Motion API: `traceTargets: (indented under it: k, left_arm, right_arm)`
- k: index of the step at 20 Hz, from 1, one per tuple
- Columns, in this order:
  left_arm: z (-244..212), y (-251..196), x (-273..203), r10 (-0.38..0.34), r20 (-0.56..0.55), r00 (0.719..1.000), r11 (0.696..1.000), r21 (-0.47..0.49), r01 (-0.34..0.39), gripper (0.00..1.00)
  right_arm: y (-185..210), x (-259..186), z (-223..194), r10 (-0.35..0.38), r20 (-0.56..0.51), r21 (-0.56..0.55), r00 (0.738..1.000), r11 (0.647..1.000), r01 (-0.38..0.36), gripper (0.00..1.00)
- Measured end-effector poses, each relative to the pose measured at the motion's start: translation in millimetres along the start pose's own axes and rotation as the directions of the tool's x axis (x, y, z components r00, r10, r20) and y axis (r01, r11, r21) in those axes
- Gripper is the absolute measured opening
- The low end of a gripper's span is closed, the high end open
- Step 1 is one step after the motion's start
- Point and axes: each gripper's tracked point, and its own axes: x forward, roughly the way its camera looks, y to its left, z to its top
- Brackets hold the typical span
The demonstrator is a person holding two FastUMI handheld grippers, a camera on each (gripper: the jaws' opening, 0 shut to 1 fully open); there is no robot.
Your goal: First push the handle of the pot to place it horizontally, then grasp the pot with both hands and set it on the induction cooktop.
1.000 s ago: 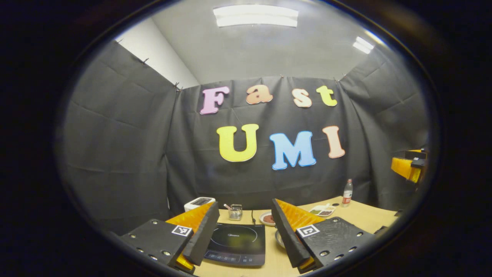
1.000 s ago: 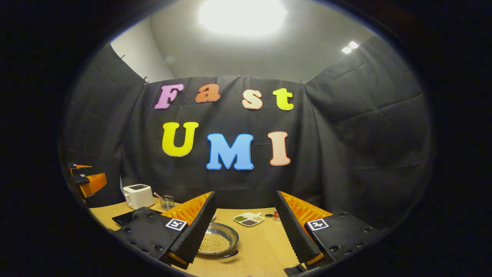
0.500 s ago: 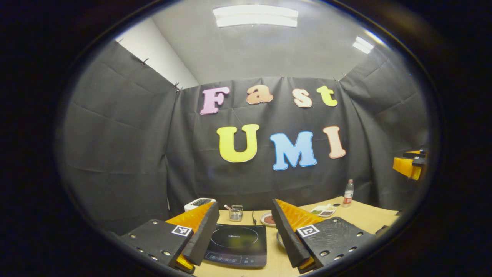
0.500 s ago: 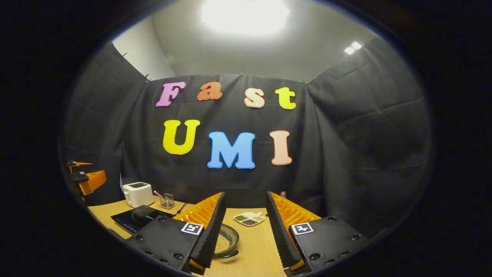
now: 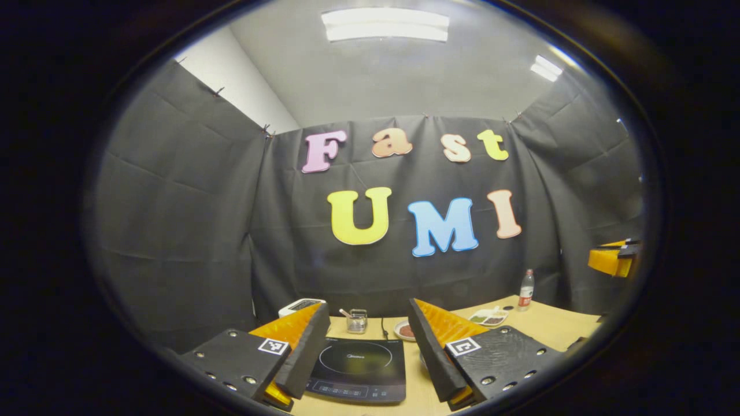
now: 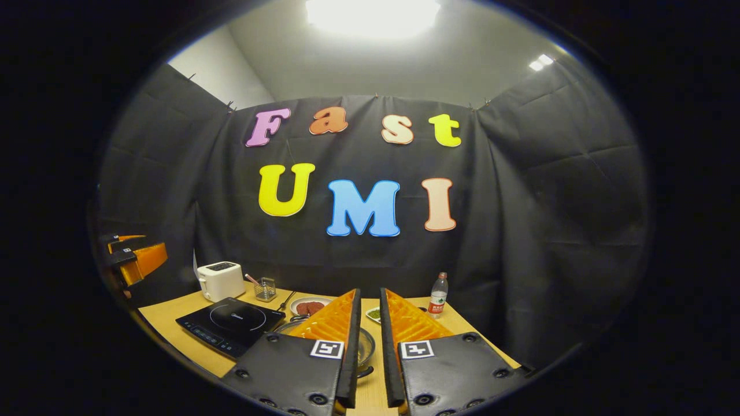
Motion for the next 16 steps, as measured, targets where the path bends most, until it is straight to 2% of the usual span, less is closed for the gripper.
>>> traceTargets:
  k: [2, 3, 4, 5, 6, 10, 12, 16]
  left_arm:
    - [-2, 4, 2, -0.004, 0.002, 1.0, 1.0, -0.002, 0.004, 0.8]
    - [-3, 8, 1, -0.005, 0.001, 1.0, 1.0, -0.003, 0.005, 0.8]
    - [-4, 12, 4, -0.005, 0.001, 1.0, 1.0, -0.004, 0.005, 0.83]
    - [-4, 16, 5, -0.006, 0.001, 1.0, 1.0, -0.005, 0.006, 0.8]
    - [-5, 20, 5, -0.006, 0.002, 1.0, 1.0, -0.005, 0.006, 0.83]
    - [-11, 42, 8, -0.004, 0.014, 1.0, 1.0, 0.0, 0.004, 0.8]
    - [-16, 52, 7, 0.008, 0.004, 1.0, 1.0, -0.007, -0.008, 0.83]
    - [-14, 59, 11, 0.013, 0.008, 1.0, 1.0, 0.011, -0.013, 0.8]
  right_arm:
    - [-3, 2, 7, -0.035, 0.018, -0.015, 0.999, 0.999, 0.035, 0.15]
    - [-3, 5, 3, -0.04, 0.026, -0.019, 0.999, 0.999, 0.04, 0.02]
    - [2, 10, 1, -0.026, 0.018, -0.027, 1.0, 0.999, 0.027, 0.02]
    - [9, 11, -6, -0.005, 0.001, -0.036, 1.0, 0.999, 0.005, 0.0]
    - [14, 14, -12, 0.017, -0.022, -0.043, 1.0, 0.999, -0.018, 0.0]
    - [31, 22, -40, 0.075, -0.124, -0.055, 0.989, 0.995, -0.082, 0.02]
    - [39, 24, -55, 0.101, -0.176, -0.057, 0.979, 0.992, -0.112, 0.02]
    - [50, 31, -77, 0.15, -0.249, -0.055, 0.957, 0.984, -0.168, 0.02]
